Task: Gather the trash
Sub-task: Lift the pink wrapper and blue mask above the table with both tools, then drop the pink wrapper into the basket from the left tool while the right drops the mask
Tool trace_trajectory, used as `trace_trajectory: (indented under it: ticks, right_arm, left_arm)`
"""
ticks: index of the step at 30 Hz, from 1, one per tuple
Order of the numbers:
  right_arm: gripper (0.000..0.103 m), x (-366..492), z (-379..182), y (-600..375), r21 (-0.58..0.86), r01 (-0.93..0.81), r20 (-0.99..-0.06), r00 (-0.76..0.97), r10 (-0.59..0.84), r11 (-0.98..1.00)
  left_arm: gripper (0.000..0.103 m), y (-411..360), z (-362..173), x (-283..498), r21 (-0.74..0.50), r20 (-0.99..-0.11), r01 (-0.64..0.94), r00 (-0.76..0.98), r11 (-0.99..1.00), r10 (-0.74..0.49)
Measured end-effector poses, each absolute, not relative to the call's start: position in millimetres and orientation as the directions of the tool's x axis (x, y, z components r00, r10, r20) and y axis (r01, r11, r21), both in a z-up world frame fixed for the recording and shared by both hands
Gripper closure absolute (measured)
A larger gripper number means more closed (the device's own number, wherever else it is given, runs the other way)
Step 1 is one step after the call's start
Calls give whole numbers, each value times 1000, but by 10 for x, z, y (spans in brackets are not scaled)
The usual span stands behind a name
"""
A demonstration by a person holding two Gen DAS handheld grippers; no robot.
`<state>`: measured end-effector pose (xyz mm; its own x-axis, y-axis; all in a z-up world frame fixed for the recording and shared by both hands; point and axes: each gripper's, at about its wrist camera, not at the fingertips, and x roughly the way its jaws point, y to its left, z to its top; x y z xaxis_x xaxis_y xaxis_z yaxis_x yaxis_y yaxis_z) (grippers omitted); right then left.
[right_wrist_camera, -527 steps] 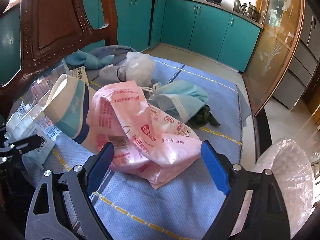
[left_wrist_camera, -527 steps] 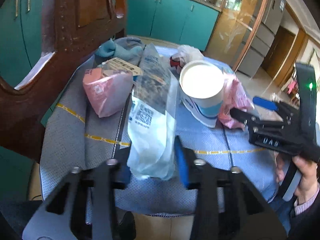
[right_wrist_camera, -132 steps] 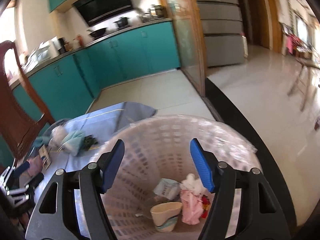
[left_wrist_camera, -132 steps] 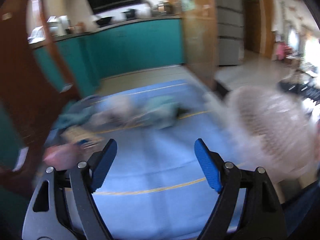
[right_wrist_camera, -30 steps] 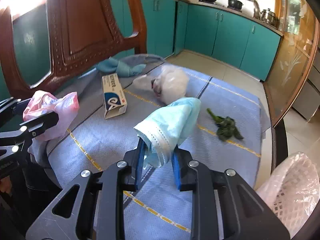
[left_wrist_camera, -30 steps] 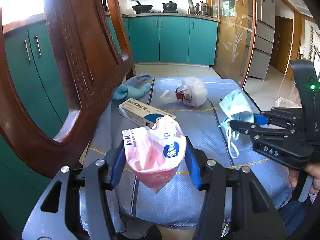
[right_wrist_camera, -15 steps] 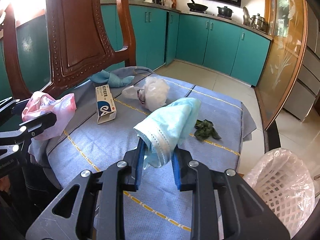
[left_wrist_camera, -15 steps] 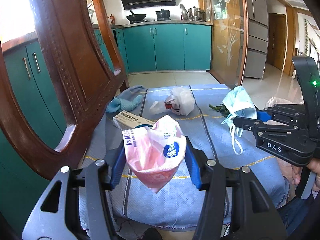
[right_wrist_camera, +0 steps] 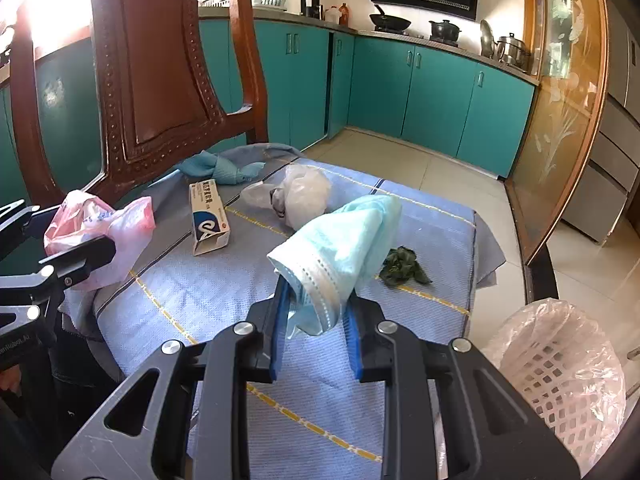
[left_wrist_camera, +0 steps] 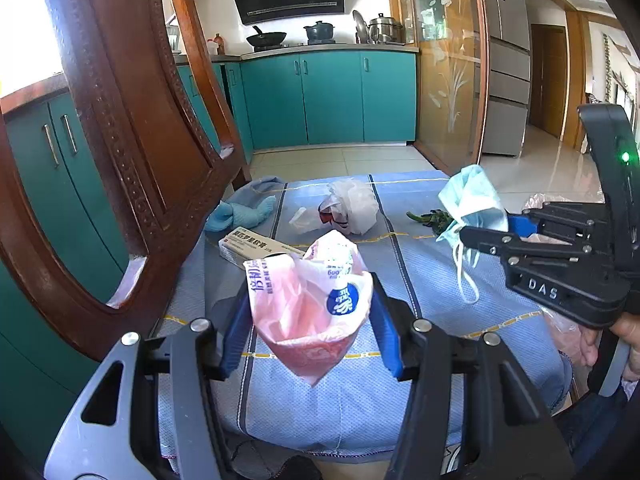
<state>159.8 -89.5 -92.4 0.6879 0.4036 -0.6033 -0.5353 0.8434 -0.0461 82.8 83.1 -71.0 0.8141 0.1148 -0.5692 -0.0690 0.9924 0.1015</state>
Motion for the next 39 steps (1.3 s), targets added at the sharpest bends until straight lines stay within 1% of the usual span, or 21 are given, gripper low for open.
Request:
trace_trajectory:
  ticks: [17, 24, 26, 29, 32, 34, 36, 39]
  right_arm:
    - [77, 1590, -915, -923, -48, -531, -601, 692, 401, 846]
    - [77, 1574, -879, -965, -51, -523, -585, 706, 399, 851]
    - [77, 1553, -833, -1019, -61, -509, -565, 727, 390, 859]
    - [77, 1469, -681, -1224, -81, -461, -486, 793, 368, 884]
    - [77, 1390, -489, -1579, -74, -388, -408, 852, 327, 919]
    - [77, 1329, -380, -1954, -31, -321, -359, 888, 289, 947]
    - [77, 1302, -353, -2320, 32, -253, -332, 910, 249, 967]
    - [77, 1276, -360, -2747, 109, -154, -319, 930, 181, 982]
  left_arm:
    - [48, 846, -735, 853, 97, -576, -62, 810, 993, 107]
    - [48, 826, -729, 851, 95, -573, -56, 813, 994, 101]
    - [48, 818, -717, 854, 83, -572, -51, 815, 995, 90]
    - [48, 758, -636, 881, 41, -563, -28, 825, 999, 46]
    - [48, 575, -525, 941, 19, -540, 31, 841, 999, -16]
    - [48, 416, -474, 1010, -5, -533, 81, 843, 997, -71]
    - [48, 215, -443, 1083, -19, -528, 136, 840, 990, -126]
    - [48, -163, -449, 1192, -38, -529, 239, 819, 970, -223]
